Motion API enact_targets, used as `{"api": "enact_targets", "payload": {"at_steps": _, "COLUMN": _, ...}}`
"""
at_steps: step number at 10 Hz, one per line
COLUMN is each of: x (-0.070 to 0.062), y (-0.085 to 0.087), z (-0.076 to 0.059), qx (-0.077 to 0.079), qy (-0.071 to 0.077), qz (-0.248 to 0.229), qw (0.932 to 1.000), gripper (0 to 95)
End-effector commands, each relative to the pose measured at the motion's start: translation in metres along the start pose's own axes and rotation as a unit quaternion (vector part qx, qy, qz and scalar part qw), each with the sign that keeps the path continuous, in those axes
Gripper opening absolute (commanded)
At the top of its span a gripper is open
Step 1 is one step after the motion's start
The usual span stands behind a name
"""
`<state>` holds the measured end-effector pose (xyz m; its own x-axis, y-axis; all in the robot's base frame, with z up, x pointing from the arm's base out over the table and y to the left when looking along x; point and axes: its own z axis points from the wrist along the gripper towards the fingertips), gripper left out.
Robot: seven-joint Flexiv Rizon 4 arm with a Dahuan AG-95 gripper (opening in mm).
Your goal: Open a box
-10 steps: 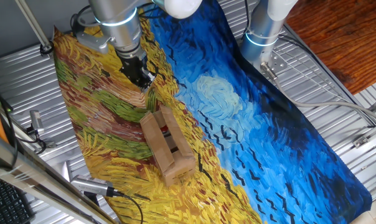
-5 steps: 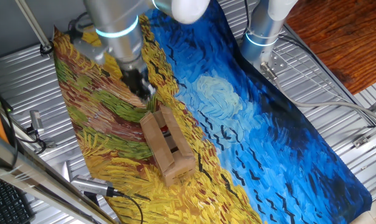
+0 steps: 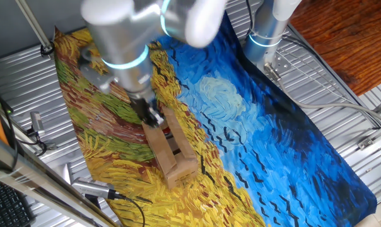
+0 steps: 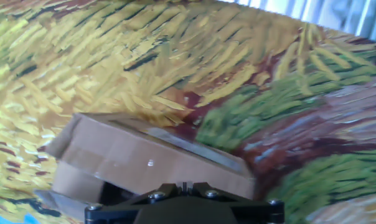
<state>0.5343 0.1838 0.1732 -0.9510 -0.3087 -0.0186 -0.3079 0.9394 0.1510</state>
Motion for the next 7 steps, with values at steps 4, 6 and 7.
{"api": "enact_targets", "payload": {"at_steps": 4, "x": 0.022, "y": 0.015, "z": 0.016, "qx": -0.002, "qy": -0.007, "qz": 0.015, "qw": 0.9999, "gripper": 0.0}}
{"api": "enact_targets", "payload": {"at_steps": 6, "x": 0.027, "y": 0.017, "z": 0.01, "qx": -0.014, "qy": -0.005, "qz": 0.016, "qw": 0.9998, "gripper": 0.0}}
{"api": "enact_targets", "payload": {"at_steps": 7, "x": 0.028, "y": 0.017, "z": 0.006, "qx": -0.024, "qy": -0.002, "qz": 0.017, "qw": 0.9996, "gripper": 0.0}}
